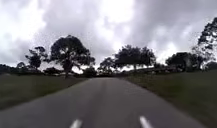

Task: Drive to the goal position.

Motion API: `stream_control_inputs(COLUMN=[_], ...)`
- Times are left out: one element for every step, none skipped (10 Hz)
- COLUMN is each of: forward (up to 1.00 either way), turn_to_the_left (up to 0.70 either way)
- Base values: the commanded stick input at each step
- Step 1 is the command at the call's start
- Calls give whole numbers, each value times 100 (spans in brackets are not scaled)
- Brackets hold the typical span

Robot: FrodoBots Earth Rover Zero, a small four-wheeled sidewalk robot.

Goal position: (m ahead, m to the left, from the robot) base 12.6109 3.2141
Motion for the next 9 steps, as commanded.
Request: stream_control_inputs(forward=[70, 70, 70, 70, 70, 70, 70, 70, 70], turn_to_the_left=[0, 0, 0, 0, 0, 0, 0, 0, 0])
